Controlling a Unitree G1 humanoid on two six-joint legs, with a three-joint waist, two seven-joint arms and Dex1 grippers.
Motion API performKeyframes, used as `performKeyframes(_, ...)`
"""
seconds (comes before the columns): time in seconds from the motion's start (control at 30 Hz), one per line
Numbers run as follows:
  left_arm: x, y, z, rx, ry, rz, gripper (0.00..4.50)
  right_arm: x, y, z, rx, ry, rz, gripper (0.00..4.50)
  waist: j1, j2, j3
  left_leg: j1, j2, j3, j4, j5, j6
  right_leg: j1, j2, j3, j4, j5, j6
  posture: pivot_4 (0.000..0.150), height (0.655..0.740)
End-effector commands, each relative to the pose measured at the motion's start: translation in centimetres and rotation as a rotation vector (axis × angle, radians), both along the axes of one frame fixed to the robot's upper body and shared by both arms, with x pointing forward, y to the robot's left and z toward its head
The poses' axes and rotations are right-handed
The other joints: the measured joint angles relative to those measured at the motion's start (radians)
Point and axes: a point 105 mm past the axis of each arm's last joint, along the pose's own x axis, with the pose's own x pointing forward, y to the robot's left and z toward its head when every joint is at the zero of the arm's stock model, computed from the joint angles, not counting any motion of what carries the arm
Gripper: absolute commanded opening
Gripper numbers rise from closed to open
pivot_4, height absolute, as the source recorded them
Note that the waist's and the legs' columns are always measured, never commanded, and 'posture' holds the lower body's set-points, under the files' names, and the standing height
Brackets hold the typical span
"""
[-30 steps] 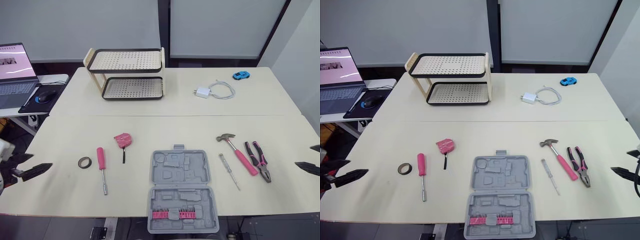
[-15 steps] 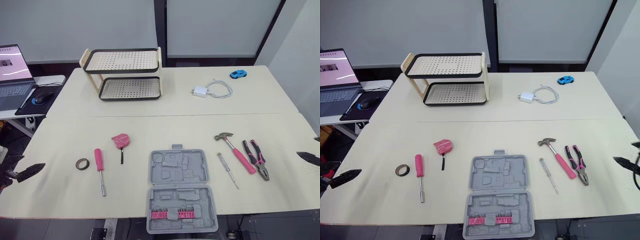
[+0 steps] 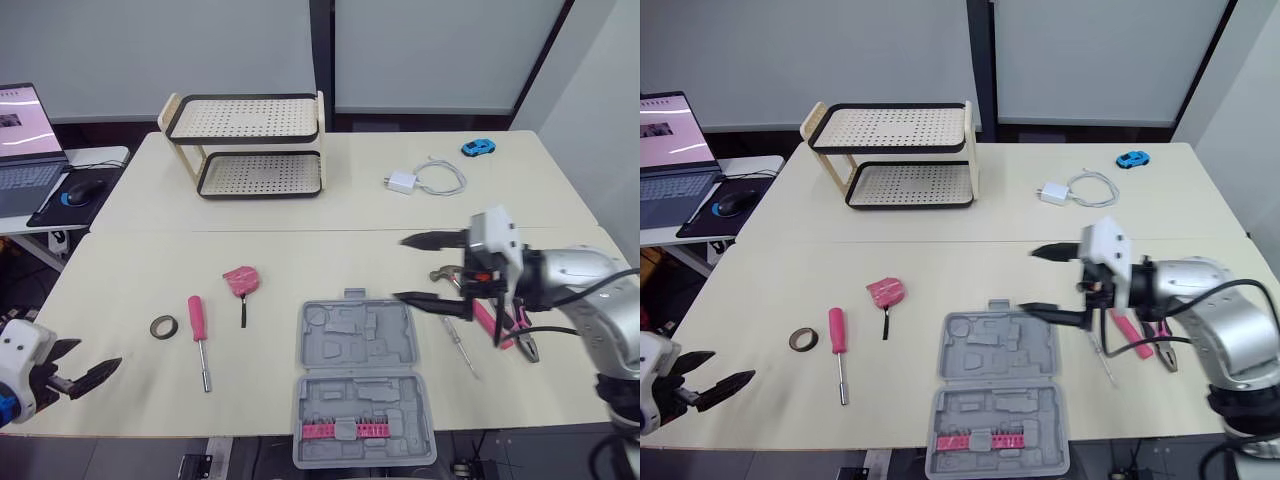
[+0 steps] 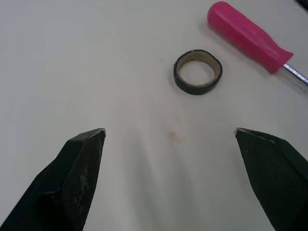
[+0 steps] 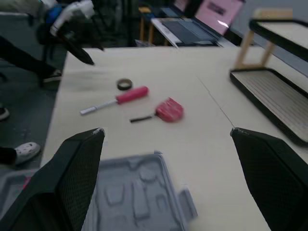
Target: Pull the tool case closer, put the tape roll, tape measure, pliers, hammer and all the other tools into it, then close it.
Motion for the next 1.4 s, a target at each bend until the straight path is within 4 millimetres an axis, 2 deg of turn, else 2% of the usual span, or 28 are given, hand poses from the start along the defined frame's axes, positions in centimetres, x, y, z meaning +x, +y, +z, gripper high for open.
performKeyframes(0.03,-0.7,-1.2,0.7,-0.014,-0.036,0.008,4.49,-1.1,1.6,1.4,0.048,-0.04,0.097,4.5,0.002,0.0,0.0,0.0,0.0,0.0,0.0,0.0,0.0,0.0,0.0,0.0,0.0,0.0,0.0,0.15,0.74)
performKeyframes(0.23,-1.8,-2.4,0.8,-0.043,-0.009,-0.009,4.49,-1.9,2.7,1.1,0.042,-0.052,0.193,4.5,0.008,-0.002,-0.001,0.0,0.003,-0.001,0.0,0.0,0.0,0.0,0.002,-0.002,0.0,0.001,-0.002,0.15,0.74)
performKeyframes(0.4,-0.3,-2.6,2.3,-0.018,-0.031,-0.074,4.49,-1.8,3.1,0.5,0.034,-0.051,0.195,4.5,0.007,-0.002,-0.001,0.001,0.004,-0.001,0.0,0.0,-0.001,0.0,0.006,-0.002,0.0,0.002,-0.003,0.15,0.74)
performKeyframes(0.5,1.3,-2.4,2.5,0.03,-0.018,-0.143,3.91,-1.6,3.2,-0.2,0.0,-0.056,0.185,4.5,0.008,-0.002,-0.001,0.001,0.004,-0.001,0.0,0.0,-0.001,0.0,0.007,-0.002,0.0,0.002,-0.003,0.15,0.74)
performKeyframes(0.63,3.4,-2.7,0.9,0.132,0.056,-0.275,2.68,-1.5,3.0,-0.4,-0.018,-0.066,0.173,4.5,0.004,0.0,0.0,0.001,0.004,0.0,0.0,0.0,-0.001,0.0,0.008,-0.001,0.0,0.002,-0.003,0.15,0.74)
performKeyframes(0.83,5.6,-3.0,-0.9,0.197,0.079,-0.356,2.68,-1.5,2.5,-0.7,-0.036,-0.068,0.133,4.5,0.001,-0.001,0.0,0.001,0.006,0.0,0.0,-0.001,-0.002,-0.002,0.009,-0.002,0.0,0.002,-0.003,0.15,0.74)
performKeyframes(1.13,8.4,-3.2,-2.8,0.238,0.092,-0.374,2.68,-1.8,2.0,-0.7,-0.059,-0.073,0.088,4.5,0.002,-0.001,0.0,0.001,0.006,0.001,0.0,-0.001,-0.002,-0.001,0.01,-0.002,0.001,0.002,-0.003,0.15,0.74)
performKeyframes(1.33,9.2,-3.6,-4.3,0.244,0.133,-0.389,2.68,-2.1,2.0,-0.7,-0.064,-0.069,0.077,4.5,0.001,-0.001,-0.001,0.001,0.006,0.0,0.001,-0.001,-0.002,-0.001,0.01,-0.003,0.002,0.002,-0.003,0.15,0.74)
performKeyframes(1.4,9.3,-3.4,-4.6,0.248,0.153,-0.38,2.32,-2.2,2.0,-0.7,-0.072,-0.071,0.079,4.5,0.002,0.0,-0.001,0.001,0.006,0.0,0.001,-0.001,-0.002,-0.001,0.01,-0.003,0.002,0.002,-0.003,0.15,0.74)
